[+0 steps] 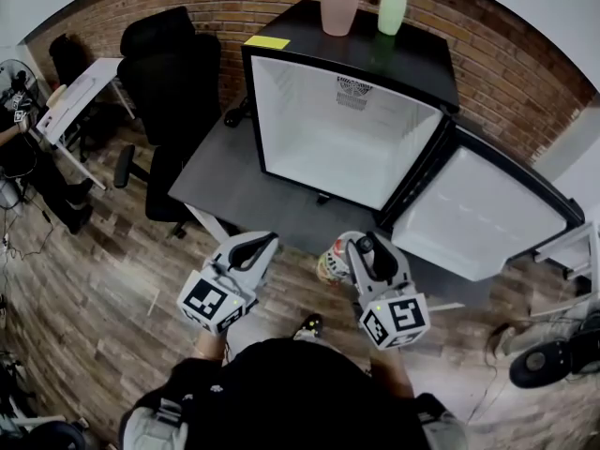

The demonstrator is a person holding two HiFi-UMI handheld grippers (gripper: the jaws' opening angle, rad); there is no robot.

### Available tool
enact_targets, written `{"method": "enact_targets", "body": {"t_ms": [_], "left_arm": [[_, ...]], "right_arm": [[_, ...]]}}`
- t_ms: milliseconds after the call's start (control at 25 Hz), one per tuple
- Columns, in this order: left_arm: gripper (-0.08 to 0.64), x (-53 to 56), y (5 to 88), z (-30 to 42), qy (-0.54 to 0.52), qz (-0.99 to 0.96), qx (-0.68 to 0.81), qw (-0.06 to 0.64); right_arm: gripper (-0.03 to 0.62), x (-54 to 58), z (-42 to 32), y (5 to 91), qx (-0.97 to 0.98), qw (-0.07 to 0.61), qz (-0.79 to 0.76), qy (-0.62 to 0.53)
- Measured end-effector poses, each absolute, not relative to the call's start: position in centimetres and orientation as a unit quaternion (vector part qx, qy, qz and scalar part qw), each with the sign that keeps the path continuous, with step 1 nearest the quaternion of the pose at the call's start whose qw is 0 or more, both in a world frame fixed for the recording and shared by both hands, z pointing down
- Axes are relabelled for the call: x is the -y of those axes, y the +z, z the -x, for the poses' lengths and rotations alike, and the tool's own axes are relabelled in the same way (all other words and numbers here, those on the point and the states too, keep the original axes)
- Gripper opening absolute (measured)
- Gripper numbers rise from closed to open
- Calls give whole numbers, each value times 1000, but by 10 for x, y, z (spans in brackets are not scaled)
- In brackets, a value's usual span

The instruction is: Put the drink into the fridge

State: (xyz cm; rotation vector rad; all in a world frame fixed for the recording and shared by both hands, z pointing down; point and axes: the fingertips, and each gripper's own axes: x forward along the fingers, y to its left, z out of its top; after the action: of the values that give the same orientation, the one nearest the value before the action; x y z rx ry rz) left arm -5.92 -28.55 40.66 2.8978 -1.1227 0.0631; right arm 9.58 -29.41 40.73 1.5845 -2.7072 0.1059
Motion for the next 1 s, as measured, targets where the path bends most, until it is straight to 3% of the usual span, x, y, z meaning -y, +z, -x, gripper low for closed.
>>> {"method": "enact_targets", "body": {"t_ms": [1000], "left_arm": [[3, 422, 415, 35, 4, -932, 362, 19]], "right_arm": [[152, 465, -106, 398, 867, 8, -497, -11]]}}
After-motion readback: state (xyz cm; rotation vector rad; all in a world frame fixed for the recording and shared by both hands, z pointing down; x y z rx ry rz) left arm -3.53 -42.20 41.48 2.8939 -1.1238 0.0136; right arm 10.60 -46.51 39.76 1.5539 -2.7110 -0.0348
